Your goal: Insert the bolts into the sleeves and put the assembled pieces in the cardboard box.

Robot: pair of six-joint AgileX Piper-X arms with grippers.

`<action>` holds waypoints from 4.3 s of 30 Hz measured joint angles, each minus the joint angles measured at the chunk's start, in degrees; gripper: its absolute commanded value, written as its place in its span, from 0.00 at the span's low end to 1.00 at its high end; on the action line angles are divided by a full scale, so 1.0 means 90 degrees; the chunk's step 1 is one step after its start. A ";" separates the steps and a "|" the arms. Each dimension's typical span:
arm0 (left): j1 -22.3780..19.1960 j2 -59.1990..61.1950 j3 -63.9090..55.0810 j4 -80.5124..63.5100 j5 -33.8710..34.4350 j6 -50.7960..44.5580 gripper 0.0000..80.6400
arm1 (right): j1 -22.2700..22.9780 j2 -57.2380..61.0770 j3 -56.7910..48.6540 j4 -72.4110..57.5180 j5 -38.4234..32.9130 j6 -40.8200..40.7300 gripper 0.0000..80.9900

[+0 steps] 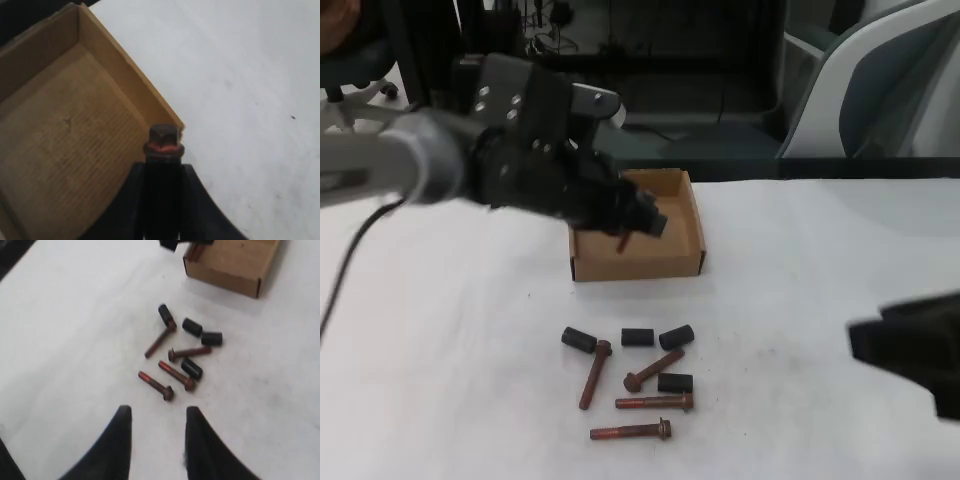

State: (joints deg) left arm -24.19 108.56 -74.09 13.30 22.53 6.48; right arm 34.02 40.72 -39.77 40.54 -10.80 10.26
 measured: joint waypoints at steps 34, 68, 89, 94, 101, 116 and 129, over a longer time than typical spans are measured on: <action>0.0355 0.2499 -0.2988 0.2193 -0.0542 0.0030 0.84 | -0.0015 -0.0390 0.0000 0.0850 0.0068 -0.0134 0.45; 0.0322 -0.1330 -0.1340 0.3878 0.0625 0.0038 0.59 | -0.0015 -0.0607 0.0000 0.0695 0.1092 0.0093 0.45; -0.0268 -0.6908 0.6094 0.0335 0.0655 -0.2563 0.59 | -0.0015 -0.2692 0.1735 0.0688 0.1324 0.1542 0.45; -0.0280 -0.7203 0.6304 0.0080 0.0655 -0.2857 0.59 | -0.0015 -0.2697 0.1813 0.0531 0.1333 0.1576 0.45; -0.0280 -0.7271 0.6304 -0.0644 0.0655 -0.3075 0.59 | -0.0015 -0.2697 0.1813 -0.0005 0.1333 0.1998 0.45; -0.0213 -0.7510 0.6161 -0.0565 0.0655 -0.3057 0.59 | 0.0043 -0.2627 0.1813 -0.0154 0.0627 0.3765 0.45; 0.1151 -0.8233 0.5035 0.1298 0.0607 -0.1689 0.59 | 0.2015 0.0607 0.1171 -0.1838 0.1125 0.6014 0.45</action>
State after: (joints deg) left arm -13.83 34.47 -28.77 24.98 27.99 -8.73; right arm 52.15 46.18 -29.23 24.00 -0.68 64.38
